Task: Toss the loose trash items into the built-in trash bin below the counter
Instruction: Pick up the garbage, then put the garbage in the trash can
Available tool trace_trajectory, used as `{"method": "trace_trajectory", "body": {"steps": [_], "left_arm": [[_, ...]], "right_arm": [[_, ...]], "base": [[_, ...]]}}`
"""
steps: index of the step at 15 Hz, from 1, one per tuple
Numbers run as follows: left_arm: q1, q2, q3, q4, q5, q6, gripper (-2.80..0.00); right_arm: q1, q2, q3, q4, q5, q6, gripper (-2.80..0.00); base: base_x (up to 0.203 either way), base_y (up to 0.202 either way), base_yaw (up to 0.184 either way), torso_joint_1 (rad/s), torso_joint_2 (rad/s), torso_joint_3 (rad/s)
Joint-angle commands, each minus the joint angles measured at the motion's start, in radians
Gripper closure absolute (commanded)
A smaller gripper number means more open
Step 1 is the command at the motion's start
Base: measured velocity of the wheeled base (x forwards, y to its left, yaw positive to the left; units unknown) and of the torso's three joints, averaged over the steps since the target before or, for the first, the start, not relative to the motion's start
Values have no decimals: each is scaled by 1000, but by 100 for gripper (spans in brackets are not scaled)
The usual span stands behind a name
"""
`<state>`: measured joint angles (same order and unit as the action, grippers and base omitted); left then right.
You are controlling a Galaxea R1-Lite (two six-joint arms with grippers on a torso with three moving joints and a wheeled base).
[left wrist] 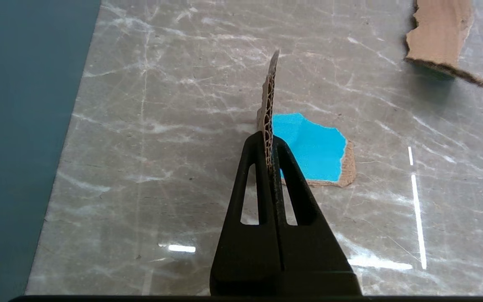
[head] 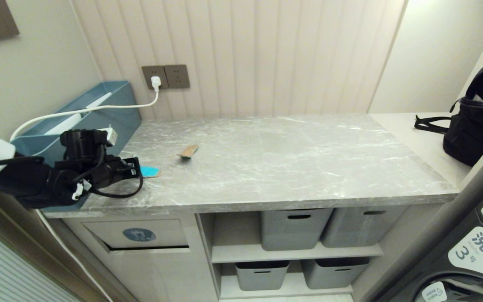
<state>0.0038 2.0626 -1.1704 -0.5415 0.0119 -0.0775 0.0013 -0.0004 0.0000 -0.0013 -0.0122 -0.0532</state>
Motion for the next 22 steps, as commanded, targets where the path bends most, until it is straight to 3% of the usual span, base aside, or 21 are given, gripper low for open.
{"method": "trace_trajectory", "body": {"steps": [1,3,8,16,19,22], "left_arm": [[-1,-40,3,-3,0,-2,0],[-1,-129,57,0,-2,-1,0],[-1,-520,390,4,-1,3,0],[-7,-1376,960,35,-18,7,0],[-9,-1697,1075,186,-40,17,0],[-8,-1993,1103,462,-95,62,0]], "right_arm": [[0,0,0,0,0,0,0],[0,0,0,0,0,0,0],[0,0,0,0,0,0,0],[0,0,1,0,0,0,0],[0,0,0,0,0,0,0],[0,0,2,0,0,0,0]], "base": [[0,0,0,0,0,0],[0,0,0,0,0,0],[0,0,0,0,0,0],[0,0,0,0,0,0],[0,0,0,0,0,0],[0,0,0,0,0,0]]}}
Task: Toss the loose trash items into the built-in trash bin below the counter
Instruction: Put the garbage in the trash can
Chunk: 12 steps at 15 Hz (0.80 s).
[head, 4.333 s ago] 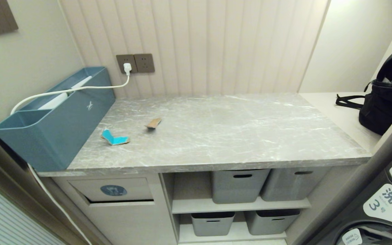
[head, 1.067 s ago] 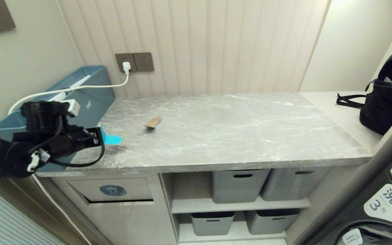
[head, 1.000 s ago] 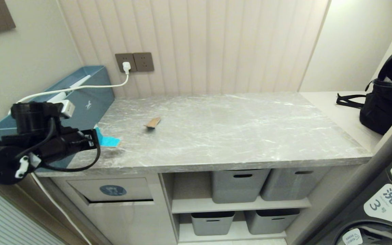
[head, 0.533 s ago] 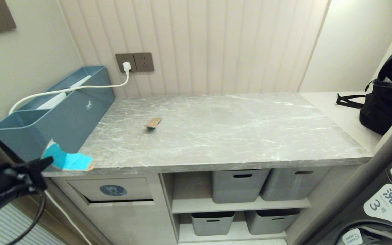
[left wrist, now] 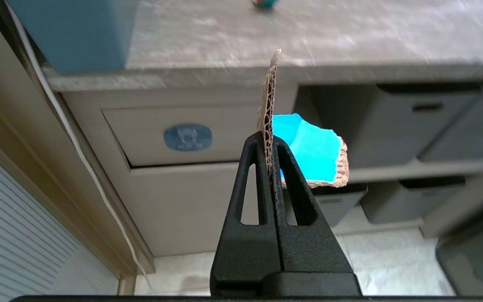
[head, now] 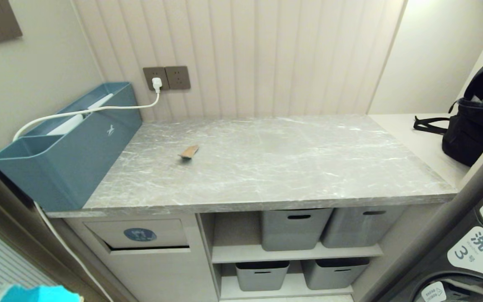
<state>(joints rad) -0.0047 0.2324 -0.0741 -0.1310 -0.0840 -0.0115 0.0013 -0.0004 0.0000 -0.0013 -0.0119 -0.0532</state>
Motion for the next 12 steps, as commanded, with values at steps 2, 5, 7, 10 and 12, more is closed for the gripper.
{"method": "trace_trajectory", "body": {"steps": [2,5,7,10,12], "left_arm": [[3,-234,13,194,1,22,0],[3,-234,65,132,36,20,0],[3,-232,77,126,50,22,0],[3,-232,77,126,53,22,0],[3,-234,77,126,55,21,0]], "right_arm": [[0,0,1,0,0,0,0],[0,0,1,0,0,0,0],[0,0,0,-2,1,-3,0],[0,0,0,-2,0,29,0],[0,0,0,-3,-1,72,0]], "base": [[0,0,0,0,0,0],[0,0,0,0,0,0],[0,0,0,0,0,0],[0,0,0,0,0,0],[0,0,0,0,0,0]]}}
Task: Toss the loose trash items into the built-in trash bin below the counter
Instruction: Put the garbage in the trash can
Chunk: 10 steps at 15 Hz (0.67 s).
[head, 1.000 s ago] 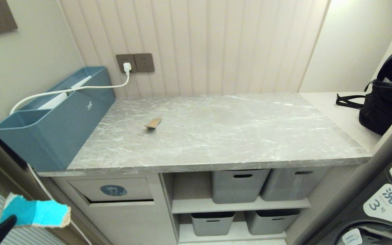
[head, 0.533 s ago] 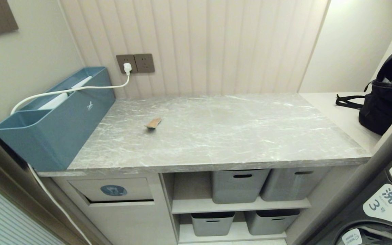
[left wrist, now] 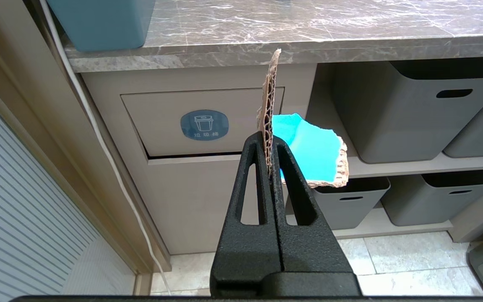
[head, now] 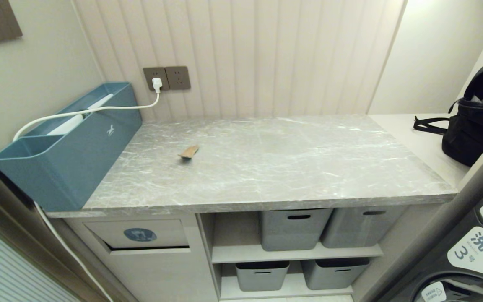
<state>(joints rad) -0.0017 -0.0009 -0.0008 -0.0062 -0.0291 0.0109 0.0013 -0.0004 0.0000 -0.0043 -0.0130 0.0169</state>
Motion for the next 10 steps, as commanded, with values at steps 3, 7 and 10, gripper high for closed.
{"method": "trace_trajectory", "body": {"steps": [3,7,10], "left_arm": [[0,1,4,3,0,3,0],[0,1,4,2,6,0,0],[0,1,4,2,6,0,0]], "right_arm": [[0,0,0,0,-1,6,0],[0,0,0,0,-2,8,0],[0,0,0,0,-2,9,0]], "base": [[0,0,0,0,0,0],[0,0,0,-44,97,55],[0,0,0,-219,473,248]]}}
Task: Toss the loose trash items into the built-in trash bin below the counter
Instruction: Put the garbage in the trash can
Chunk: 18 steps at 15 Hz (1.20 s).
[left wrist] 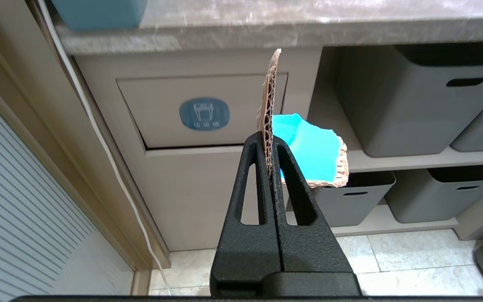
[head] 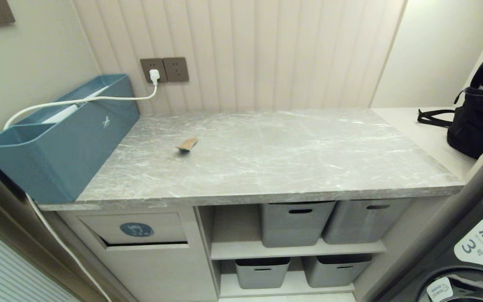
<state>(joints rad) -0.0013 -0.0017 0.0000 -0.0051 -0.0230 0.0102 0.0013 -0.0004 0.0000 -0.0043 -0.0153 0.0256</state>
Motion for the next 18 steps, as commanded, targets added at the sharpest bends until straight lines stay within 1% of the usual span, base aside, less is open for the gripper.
{"method": "trace_trajectory", "body": {"steps": [1,4,6,8,11,13,14,18], "left_arm": [[0,2,3,1,0,-1,0],[0,0,3,1,3,-9,0],[0,0,3,0,27,-53,0],[0,0,3,-3,21,-67,0],[0,2,3,-3,17,-51,0],[0,2,3,-1,15,-20,0],[0,2,3,-1,10,-15,0],[0,0,2,1,-8,-15,0]], "right_arm": [[0,0,0,0,0,1,0],[0,0,0,0,0,4,0],[0,1,0,0,-1,4,0],[0,0,0,0,-2,4,0],[0,0,0,0,-2,5,0],[0,0,0,0,-2,5,0],[0,0,0,0,-2,5,0],[0,0,0,0,-2,7,0]], "base": [[0,0,0,-248,548,294],[0,0,0,-246,545,295],[0,0,0,-246,537,293],[0,0,0,-237,527,292],[0,0,0,-224,512,284],[0,0,0,-205,495,284],[0,0,0,-206,489,292],[0,0,0,-191,482,286]]}}
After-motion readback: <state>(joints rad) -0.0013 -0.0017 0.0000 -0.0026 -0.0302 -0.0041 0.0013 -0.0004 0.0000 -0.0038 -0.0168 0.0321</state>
